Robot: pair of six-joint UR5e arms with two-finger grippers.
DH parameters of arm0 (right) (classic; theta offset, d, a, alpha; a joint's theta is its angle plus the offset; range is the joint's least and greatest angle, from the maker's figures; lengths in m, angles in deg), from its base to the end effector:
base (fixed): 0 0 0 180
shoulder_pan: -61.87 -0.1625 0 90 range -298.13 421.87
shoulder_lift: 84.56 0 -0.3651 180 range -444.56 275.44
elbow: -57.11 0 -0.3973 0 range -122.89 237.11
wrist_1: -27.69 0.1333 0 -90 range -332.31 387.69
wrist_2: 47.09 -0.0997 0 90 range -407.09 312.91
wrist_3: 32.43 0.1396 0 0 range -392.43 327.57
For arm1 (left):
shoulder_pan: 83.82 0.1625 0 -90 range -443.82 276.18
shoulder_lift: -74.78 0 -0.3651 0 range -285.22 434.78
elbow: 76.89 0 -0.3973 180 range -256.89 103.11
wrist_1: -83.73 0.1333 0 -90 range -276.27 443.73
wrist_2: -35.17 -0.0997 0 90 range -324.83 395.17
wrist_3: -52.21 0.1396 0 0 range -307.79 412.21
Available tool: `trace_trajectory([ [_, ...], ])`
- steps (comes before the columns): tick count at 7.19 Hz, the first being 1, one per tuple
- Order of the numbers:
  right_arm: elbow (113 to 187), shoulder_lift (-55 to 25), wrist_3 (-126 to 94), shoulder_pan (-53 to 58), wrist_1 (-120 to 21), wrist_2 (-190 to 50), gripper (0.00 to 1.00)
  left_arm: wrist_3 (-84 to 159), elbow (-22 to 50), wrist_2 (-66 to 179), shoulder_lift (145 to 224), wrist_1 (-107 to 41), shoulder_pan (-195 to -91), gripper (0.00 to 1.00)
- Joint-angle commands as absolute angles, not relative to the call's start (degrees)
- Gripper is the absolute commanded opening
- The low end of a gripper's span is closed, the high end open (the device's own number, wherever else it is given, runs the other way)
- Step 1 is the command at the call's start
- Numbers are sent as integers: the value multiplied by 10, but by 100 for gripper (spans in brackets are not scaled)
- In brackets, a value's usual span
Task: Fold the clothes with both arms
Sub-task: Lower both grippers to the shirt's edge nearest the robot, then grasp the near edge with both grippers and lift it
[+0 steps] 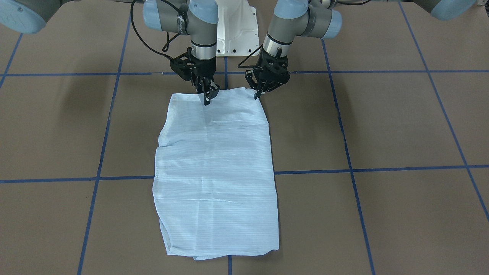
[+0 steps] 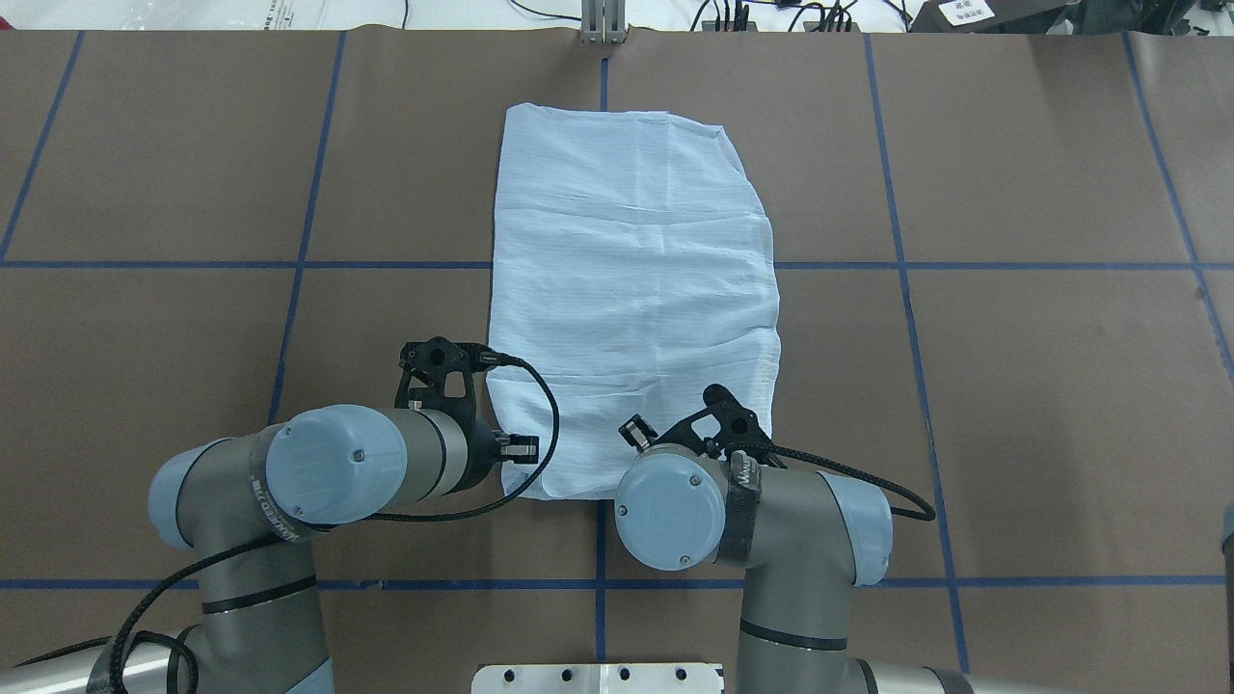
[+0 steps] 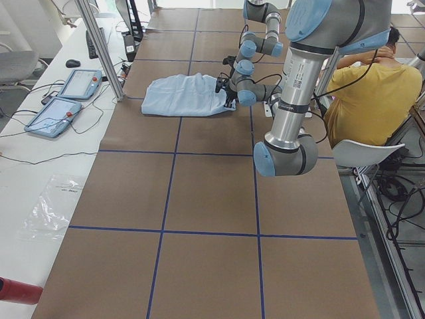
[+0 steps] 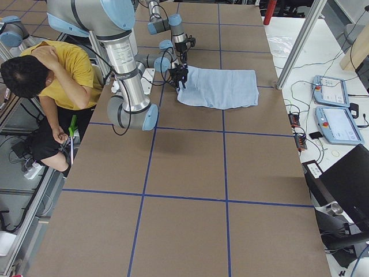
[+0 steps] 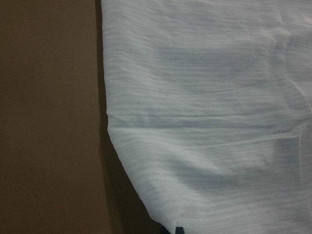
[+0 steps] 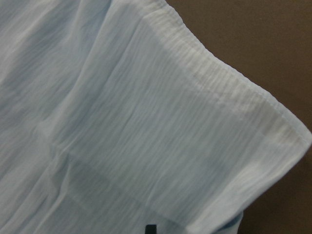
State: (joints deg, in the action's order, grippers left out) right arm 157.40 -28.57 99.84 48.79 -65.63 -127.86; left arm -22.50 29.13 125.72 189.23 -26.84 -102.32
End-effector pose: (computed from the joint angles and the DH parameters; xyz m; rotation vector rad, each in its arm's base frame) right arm -0.6020 -0.2997 0.2263 -0.0320 -0.7611 0.9787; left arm 0.5497 -0.3231 0.2173 0.3013 1.0220 -0.0455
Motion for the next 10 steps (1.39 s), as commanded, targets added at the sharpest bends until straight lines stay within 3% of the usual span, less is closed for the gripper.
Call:
trace_trajectory([
  [1, 1577, -286, 995, 472, -656, -1279, 0, -225, 294, 1258, 1894, -268, -1022, 0],
  [4, 1623, -277, 991, 463, -665, -1282, 0, -224, 329, 1263, 1891, -267, -1022, 0],
  [6, 1732, -274, 994, 485, -767, -1280, 0, -227, 391, 1265, 1874, -266, -1019, 0],
  [8, 1835, -278, 998, 505, -870, -1280, 0, -227, 502, 1303, 1848, -193, -1017, 0],
  [9, 1843, -285, 996, 504, -885, -1280, 0, -226, 536, 1324, 1864, -129, -1016, 0],
  [10, 1824, -288, 969, 497, -881, -1263, 0, -220, 521, 1326, 1885, -116, -1035, 0],
])
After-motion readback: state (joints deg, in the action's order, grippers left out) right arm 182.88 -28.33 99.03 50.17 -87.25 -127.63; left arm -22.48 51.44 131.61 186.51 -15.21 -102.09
